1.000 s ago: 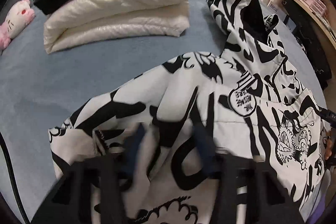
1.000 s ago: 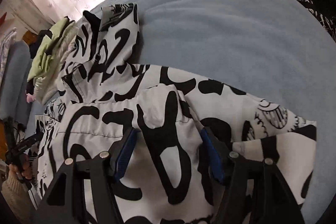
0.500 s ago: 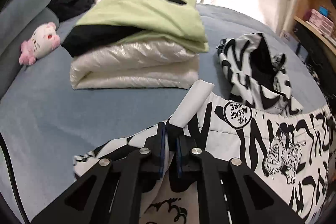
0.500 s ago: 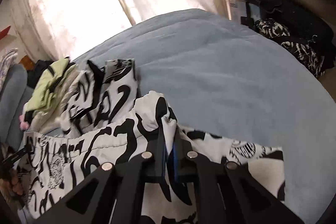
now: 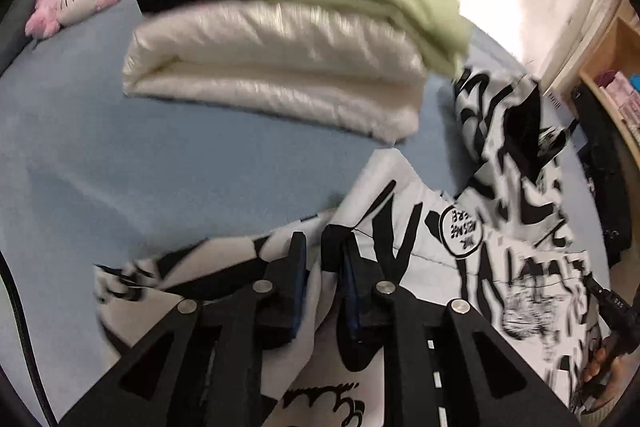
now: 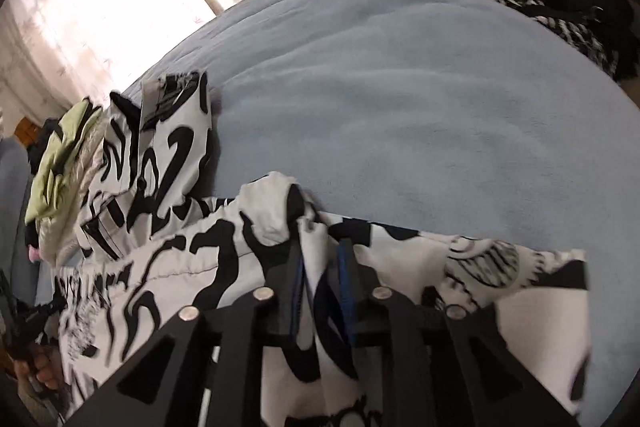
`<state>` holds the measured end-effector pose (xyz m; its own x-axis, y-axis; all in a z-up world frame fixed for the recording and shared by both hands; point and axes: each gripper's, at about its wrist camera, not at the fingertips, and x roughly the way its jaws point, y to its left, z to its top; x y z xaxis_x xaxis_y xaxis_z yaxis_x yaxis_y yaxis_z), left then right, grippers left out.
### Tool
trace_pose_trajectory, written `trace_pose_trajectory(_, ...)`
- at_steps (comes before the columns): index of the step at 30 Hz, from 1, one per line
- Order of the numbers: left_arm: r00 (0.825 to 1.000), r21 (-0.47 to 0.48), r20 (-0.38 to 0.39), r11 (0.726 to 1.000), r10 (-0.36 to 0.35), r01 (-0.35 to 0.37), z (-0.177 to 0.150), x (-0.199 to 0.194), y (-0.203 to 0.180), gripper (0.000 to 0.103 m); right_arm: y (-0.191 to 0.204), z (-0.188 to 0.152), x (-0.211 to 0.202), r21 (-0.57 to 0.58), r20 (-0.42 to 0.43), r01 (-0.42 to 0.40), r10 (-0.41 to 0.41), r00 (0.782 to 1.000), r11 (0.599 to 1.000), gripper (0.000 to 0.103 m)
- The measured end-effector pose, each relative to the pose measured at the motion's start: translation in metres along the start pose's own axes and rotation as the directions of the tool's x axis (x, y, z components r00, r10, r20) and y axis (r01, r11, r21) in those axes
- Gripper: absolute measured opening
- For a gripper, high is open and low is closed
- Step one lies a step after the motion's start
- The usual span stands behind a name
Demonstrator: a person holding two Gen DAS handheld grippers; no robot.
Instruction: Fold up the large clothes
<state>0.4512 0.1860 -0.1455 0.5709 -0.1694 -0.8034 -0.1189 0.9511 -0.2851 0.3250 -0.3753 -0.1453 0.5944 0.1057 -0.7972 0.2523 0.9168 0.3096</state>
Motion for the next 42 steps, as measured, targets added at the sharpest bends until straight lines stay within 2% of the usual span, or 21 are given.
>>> trace_pose_trajectory(4, 0.997, 0.059, 0.074, 0.998, 0.020, -0.025, -0.002, -0.027, -0.016, 0.016, 0.025, -0.010, -0.032, -0.015, 0.111, 0.065, -0.063, 0.992, 0.998, 0.026)
trace_pose_trajectory(7, 0.993, 0.065, 0.109, 0.997, 0.039, -0.047, -0.003, -0.036, -0.029, 0.016, 0.055, -0.019, -0.044, -0.069, 0.159, 0.050, -0.038, 0.987, 0.996, 0.028)
trace_pose_trajectory(9, 0.989, 0.074, 0.126, 0.994, 0.071, -0.081, -0.003, -0.034, -0.041, 0.016, 0.083, -0.026, -0.041, -0.150, 0.137, 0.015, 0.006, 0.991, 0.989, 0.029)
trace_pose_trajectory(12, 0.980, 0.109, 0.178, 0.988, 0.090, -0.110, -0.009, -0.039, -0.055, 0.022, 0.120, -0.040, -0.027, -0.247, 0.063, -0.056, 0.073, 0.995, 0.968, 0.029)
trace_pose_trajectory(15, 0.966, 0.138, 0.242, 0.982, 0.089, -0.125, -0.015, -0.049, -0.069, 0.037, 0.142, -0.053, -0.009, -0.288, -0.001, -0.106, 0.110, 0.994, 0.952, 0.029)
trace_pose_trajectory(18, 0.965, 0.184, 0.255, 0.978, 0.053, -0.102, -0.021, -0.046, -0.084, 0.039, 0.148, -0.060, 0.010, -0.300, -0.048, -0.120, 0.110, 0.993, 0.946, 0.029)
trace_pose_trajectory(21, 0.979, 0.271, 0.189, 0.954, 0.079, -0.130, -0.029, -0.021, -0.093, 0.038, 0.136, -0.054, 0.017, -0.285, -0.044, -0.143, 0.136, 0.990, 0.948, 0.028)
trace_pose_trajectory(23, 0.987, 0.270, 0.113, 0.953, 0.114, -0.141, -0.031, 0.006, -0.086, 0.038, 0.121, -0.047, 0.017, -0.286, -0.018, -0.119, 0.119, 0.993, 0.951, 0.026)
trace_pose_trajectory(24, 0.988, 0.251, 0.083, 0.957, 0.127, -0.144, -0.030, 0.017, -0.079, 0.033, 0.110, -0.042, 0.016, -0.294, 0.010, -0.095, 0.102, 0.995, 0.951, 0.025)
trace_pose_trajectory(25, 0.990, 0.223, 0.059, 0.965, 0.126, -0.137, -0.028, 0.026, -0.071, 0.029, 0.099, -0.038, 0.017, -0.298, 0.040, -0.030, 0.044, 0.998, 0.954, 0.026)
trace_pose_trajectory(26, 0.995, 0.174, 0.042, 0.980, 0.090, -0.096, -0.023, 0.033, -0.058, 0.029, 0.077, -0.030, 0.019, -0.277, 0.058, 0.031, -0.015, 0.998, 0.960, 0.026)
trace_pose_trajectory(28, 0.997, 0.123, 0.045, 0.990, 0.064, -0.069, -0.015, 0.037, -0.044, 0.018, 0.035, -0.018, 0.018, -0.200, 0.065, 0.045, -0.032, 0.997, 0.979, 0.024)
trace_pose_trajectory(30, 0.999, 0.090, 0.028, 0.996, 0.027, -0.029, -0.007, 0.043, -0.032, 0.012, -0.003, -0.008, 0.014, -0.112, 0.054, 0.033, -0.028, 0.998, 0.993, 0.000)
trace_pose_trajectory(31, 1.000, 0.076, 0.023, 0.997, 0.022, -0.023, -0.005, 0.046, -0.027, 0.007, -0.020, -0.005, 0.013, -0.056, 0.053, 0.085, -0.082, 0.995, 0.995, 0.005)
trace_pose_trajectory(33, 1.000, 0.042, 0.011, 0.999, -0.007, 0.007, -0.002, 0.049, -0.018, 0.005, -0.049, -0.001, 0.009, 0.059, 0.043, 0.028, -0.031, 0.999, 0.998, 0.000)
trace_pose_trajectory(35, 1.000, 0.035, 0.005, 0.999, -0.015, 0.015, -0.001, 0.046, -0.015, 0.005, -0.051, 0.001, 0.006, 0.073, 0.032, 0.028, -0.030, 0.999, 0.997, 0.001)
trace_pose_trajectory(37, 1.000, 0.062, 0.008, 0.998, 0.018, -0.018, -0.004, 0.038, -0.019, 0.005, -0.037, 0.000, 0.000, 0.015, 0.030, 0.076, -0.077, 0.997, 0.997, 0.005)
trace_pose_trajectory(39, 0.999, 0.101, 0.024, 0.994, 0.039, -0.041, -0.006, 0.021, -0.026, 0.005, -0.020, -0.003, -0.014, -0.043, 0.049, 0.092, -0.090, 0.995, 0.995, 0.006)
trace_pose_trajectory(42, 0.997, 0.174, 0.054, 0.983, 0.046, -0.055, -0.018, -0.016, -0.038, 0.006, 0.008, -0.019, -0.044, -0.084, 0.057, 0.003, 0.002, 0.998, 0.996, 0.006)
